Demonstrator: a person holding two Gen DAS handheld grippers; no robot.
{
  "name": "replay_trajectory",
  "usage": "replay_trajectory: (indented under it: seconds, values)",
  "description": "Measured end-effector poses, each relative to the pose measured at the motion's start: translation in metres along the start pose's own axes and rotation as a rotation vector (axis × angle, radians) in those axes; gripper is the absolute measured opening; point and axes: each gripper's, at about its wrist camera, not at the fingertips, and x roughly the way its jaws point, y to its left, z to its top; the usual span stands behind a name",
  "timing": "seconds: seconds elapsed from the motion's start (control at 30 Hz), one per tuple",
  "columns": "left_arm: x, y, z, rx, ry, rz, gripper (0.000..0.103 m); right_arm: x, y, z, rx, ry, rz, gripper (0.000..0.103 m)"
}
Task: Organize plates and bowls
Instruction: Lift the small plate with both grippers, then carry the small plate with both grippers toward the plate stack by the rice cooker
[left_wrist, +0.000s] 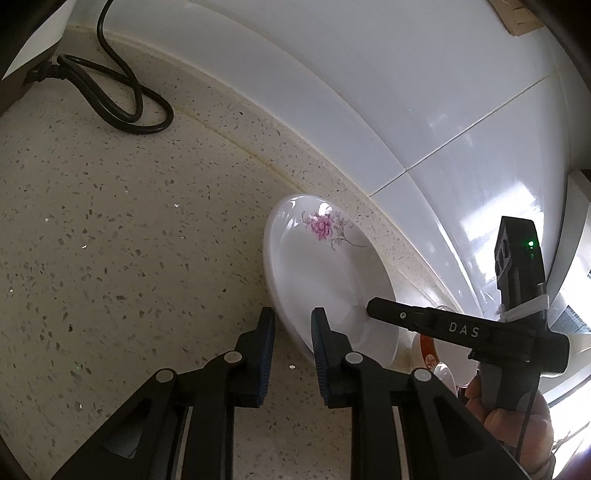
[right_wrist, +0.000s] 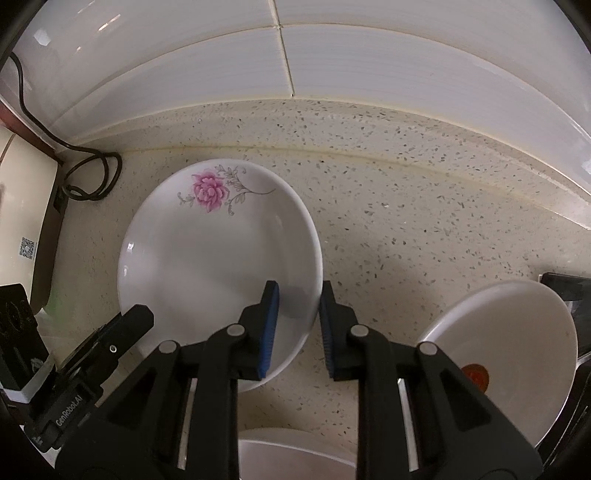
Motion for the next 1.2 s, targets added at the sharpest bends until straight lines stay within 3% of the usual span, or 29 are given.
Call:
replay_trajectory:
  seconds: [0.6,1.2]
  values:
    - [0.016,0.003,-0.001,-0.031,0.011,-0.051,0.020,-0.022,0.007,-0.005,-0.018,-0.028,-0.005,0.025]
    - [-0.020,0.000,-0.006,-0.009,-0.075,-0.056,0.019,-0.051,0.019,-0.014,-0.058,-0.099,0.030,0.025]
